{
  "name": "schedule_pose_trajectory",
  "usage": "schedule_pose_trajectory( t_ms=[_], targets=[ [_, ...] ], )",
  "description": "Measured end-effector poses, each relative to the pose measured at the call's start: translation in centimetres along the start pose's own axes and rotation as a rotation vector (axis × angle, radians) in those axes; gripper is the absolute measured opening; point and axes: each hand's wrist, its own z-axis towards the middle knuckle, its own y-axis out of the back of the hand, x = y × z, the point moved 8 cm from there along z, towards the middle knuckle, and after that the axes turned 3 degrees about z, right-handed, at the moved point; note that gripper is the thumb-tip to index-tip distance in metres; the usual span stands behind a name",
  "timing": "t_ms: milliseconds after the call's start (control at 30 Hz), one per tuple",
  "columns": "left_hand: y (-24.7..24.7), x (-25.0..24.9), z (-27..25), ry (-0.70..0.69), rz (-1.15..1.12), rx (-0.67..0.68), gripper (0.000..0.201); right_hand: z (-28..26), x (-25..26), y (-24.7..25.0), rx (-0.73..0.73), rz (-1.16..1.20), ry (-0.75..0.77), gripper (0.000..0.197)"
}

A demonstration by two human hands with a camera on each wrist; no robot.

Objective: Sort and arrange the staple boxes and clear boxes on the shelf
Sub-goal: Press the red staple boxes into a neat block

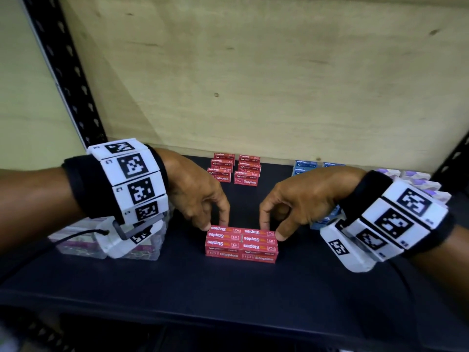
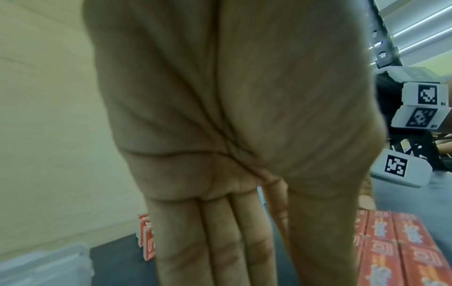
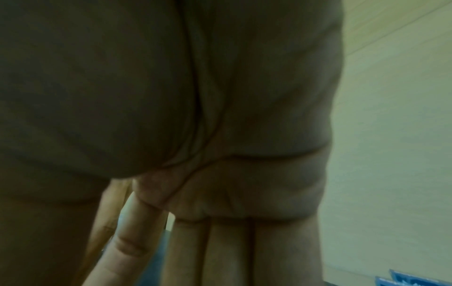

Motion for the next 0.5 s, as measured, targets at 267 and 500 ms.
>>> schedule_pose_trajectory(
  t_ms=[267, 500],
  targets=[
    [1.0, 0.5, 0.2, 0.081, -0.020, -0.015, 0.042, -0.1, -0.7, 0.7, 0.017, 0.052, -0.076, 0.034],
    [7.5, 3.7, 0.6, 0.227, 0.092, -0.342, 0.019, 2.3, -2.4, 6.7, -0.176, 0.022, -0.142, 0.026]
  ],
)
